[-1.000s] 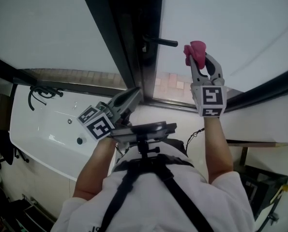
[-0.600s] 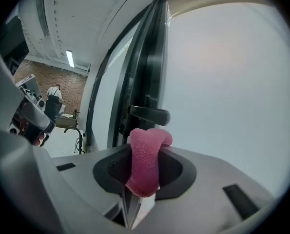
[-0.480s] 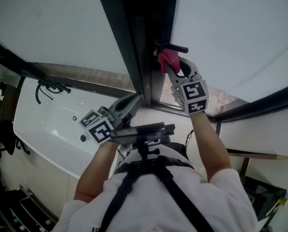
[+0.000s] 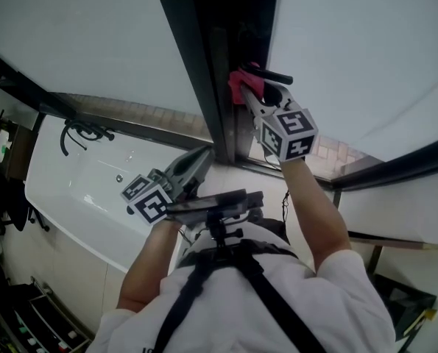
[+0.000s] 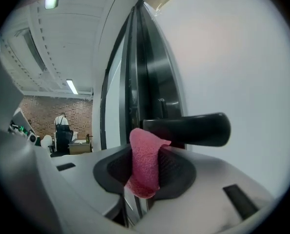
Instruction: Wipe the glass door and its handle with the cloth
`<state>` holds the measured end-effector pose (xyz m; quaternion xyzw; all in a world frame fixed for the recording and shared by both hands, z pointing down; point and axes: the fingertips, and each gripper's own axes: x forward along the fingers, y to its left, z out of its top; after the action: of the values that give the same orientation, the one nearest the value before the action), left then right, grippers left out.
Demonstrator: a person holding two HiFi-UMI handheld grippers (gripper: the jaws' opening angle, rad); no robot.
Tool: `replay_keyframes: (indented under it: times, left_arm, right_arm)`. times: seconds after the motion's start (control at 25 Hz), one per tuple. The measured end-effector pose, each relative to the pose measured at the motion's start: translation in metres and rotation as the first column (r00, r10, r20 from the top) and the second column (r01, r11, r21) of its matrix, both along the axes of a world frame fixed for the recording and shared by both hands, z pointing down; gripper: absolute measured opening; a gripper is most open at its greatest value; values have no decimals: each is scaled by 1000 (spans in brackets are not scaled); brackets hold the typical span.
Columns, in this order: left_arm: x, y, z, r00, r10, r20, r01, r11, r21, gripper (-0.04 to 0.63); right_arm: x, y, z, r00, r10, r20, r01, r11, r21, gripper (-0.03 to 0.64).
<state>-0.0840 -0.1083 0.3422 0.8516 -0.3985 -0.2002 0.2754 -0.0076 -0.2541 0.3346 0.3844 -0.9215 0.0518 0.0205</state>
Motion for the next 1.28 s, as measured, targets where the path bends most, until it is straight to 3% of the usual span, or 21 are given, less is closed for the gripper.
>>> replay_keyframes:
  times: [0.48,0.68,0.84,0.96,1.08,1.28]
  left_arm:
    - [13,-10,3,999,53,3,-53,998,-19,-8]
    - [18,-10,7,997,70,9,-70,997,-33,-9]
    - [21,-11,11,996,87,9,-87,995,-44,-8]
    - [23,-13,12,995,99,12,-98,994,-55,-8]
    - [23,-13,14,995,99,17,-97,993,-68,-8]
    - [20,-13,22,996,85,25,-83,992,-92,-8]
  right_arm:
    - [56,13,-3,996,74,51,-74,997,-7,104]
    - [102,19,-3,972,219,83,-222,974,36,104]
    - [130,19,13,945,317,74,-320,947,20,105]
    - [119,21,29,952,306,22,-307,952,3,105]
    - [89,22,44,961,261,-97,-261,965,9,106]
    - [38,16,35,961,190,-202,-159,974,161,106]
